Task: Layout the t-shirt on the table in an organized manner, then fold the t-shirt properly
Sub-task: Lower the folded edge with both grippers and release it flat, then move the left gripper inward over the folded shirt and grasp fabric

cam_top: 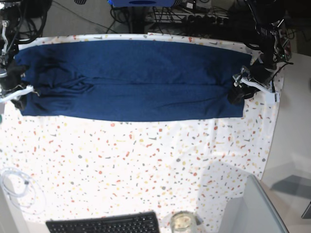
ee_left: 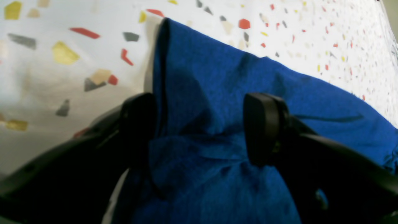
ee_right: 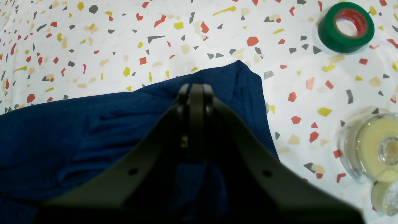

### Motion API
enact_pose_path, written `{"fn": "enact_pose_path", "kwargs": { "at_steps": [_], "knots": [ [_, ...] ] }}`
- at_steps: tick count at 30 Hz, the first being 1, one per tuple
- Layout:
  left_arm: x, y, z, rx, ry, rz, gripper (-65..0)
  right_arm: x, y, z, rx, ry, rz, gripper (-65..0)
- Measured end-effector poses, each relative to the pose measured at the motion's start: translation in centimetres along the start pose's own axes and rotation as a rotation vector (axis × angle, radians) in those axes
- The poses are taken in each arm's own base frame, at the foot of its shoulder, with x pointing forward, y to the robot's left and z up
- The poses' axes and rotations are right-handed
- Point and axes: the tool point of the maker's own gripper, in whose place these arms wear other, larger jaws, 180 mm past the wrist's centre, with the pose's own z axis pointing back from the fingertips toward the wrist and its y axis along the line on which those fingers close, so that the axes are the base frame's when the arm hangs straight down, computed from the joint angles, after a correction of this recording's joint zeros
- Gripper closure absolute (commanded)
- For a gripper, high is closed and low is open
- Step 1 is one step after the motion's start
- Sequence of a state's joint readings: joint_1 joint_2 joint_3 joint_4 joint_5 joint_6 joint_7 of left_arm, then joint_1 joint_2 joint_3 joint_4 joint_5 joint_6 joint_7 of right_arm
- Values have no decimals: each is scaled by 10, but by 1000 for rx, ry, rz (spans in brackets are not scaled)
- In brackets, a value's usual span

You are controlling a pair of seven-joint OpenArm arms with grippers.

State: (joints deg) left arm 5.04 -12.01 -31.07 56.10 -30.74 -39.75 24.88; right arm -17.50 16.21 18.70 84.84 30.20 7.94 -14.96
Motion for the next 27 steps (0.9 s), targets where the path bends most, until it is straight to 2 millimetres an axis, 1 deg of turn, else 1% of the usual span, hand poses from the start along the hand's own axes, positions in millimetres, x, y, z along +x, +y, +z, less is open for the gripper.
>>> {"fn": "enact_pose_path", "kwargs": {
  "at_steps": [2, 3, 4, 6, 9, 10, 15, 17, 19, 20, 23, 26, 27],
  "knots": [
    [-1, 0, 0, -1, 0, 2, -413, 0, 0, 0, 0, 0, 0, 0],
    [-1, -1, 0, -1, -1, 2, -392, 0, 0, 0, 0, 0, 0, 0],
    [-1, 0, 0, 0, 1, 1, -351, 0, 0, 0, 0, 0, 0, 0],
    [-4, 1, 0, 4, 16, -3, -237, 0, 0, 0, 0, 0, -1, 0],
    [-14, 2, 2, 7, 42, 4, -16, 0, 0, 0, 0, 0, -1, 0],
    [-15, 2, 2, 8, 44, 6, 0, 1, 0, 0, 0, -2, 0, 0],
    [-11, 10, 7, 14, 76, -31, 0, 2, 1, 0, 2, -5, 1, 0],
    [-5, 17, 14, 34, 93, -76, 0, 2, 1, 0, 2, -5, 1, 0],
    [3, 22, 21, 62, 98, -128, 0, 2, 1, 0, 1, -6, 1, 0],
    [9, 20, 27, 66, 83, -150, 0, 2, 1, 0, 1, -6, 1, 0],
    [18, -1, 40, 33, 58, -249, 0, 2, 1, 0, 1, -5, 1, 0],
    [16, -37, 42, 6, 39, -307, 0, 3, 0, 1, -1, -7, 0, 0],
    [12, -52, 42, -16, 40, -324, 0, 2, 0, 1, 0, -6, -1, 0]
  ]
}}
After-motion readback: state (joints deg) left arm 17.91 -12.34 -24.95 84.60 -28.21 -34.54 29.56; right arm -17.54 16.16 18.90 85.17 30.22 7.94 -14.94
